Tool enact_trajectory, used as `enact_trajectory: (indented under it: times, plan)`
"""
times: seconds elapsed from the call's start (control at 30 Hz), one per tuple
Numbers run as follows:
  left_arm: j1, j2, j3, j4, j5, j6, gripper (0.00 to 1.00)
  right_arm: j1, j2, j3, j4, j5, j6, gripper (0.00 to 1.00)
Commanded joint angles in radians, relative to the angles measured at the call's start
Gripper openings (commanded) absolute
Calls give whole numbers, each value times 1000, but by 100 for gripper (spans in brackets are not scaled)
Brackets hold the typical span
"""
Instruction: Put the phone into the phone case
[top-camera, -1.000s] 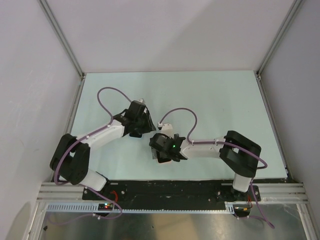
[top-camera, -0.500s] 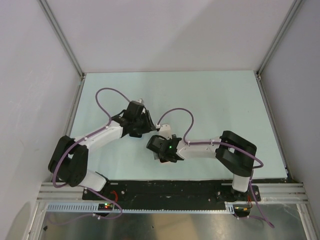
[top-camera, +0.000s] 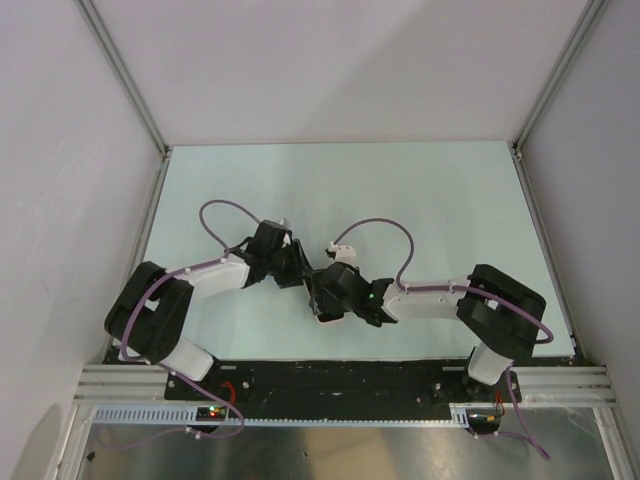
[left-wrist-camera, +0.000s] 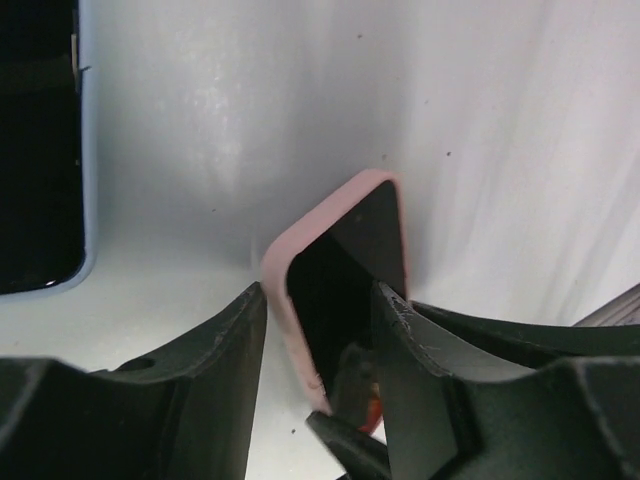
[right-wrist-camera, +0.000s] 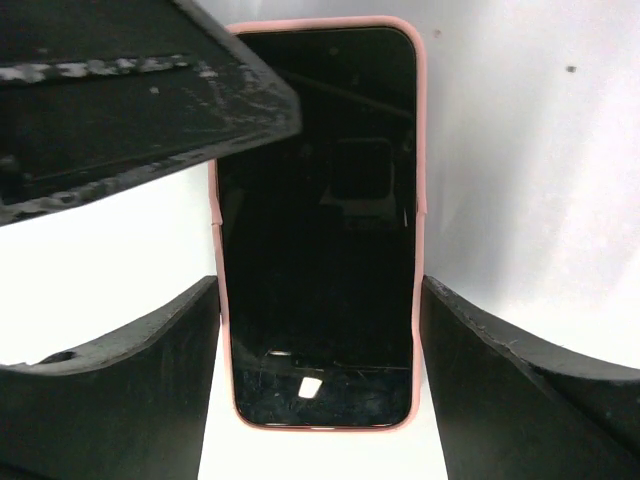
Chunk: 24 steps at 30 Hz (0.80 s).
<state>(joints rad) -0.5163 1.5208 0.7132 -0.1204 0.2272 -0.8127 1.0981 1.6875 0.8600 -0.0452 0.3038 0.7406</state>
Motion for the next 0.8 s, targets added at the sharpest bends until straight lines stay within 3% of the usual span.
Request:
enact_trajectory:
  times: [0.0,0.2,0.37,0.6,0.77]
  plan:
    - [15,17,-7,125,60,-43,50,-17,75,-116,26,-259,59,40]
    - [33,41,-10,177,95,-67,44,-36,65,-147,83,-291,57,39]
    - [42,42,-7,169,99,-46,30,-46,64,-163,84,-292,55,38]
    - [38,42,31,28,28,45,5,-48,69,-157,64,-287,55,38]
    - [1,42,59,-48,-46,89,1,-47,77,-144,36,-269,53,37]
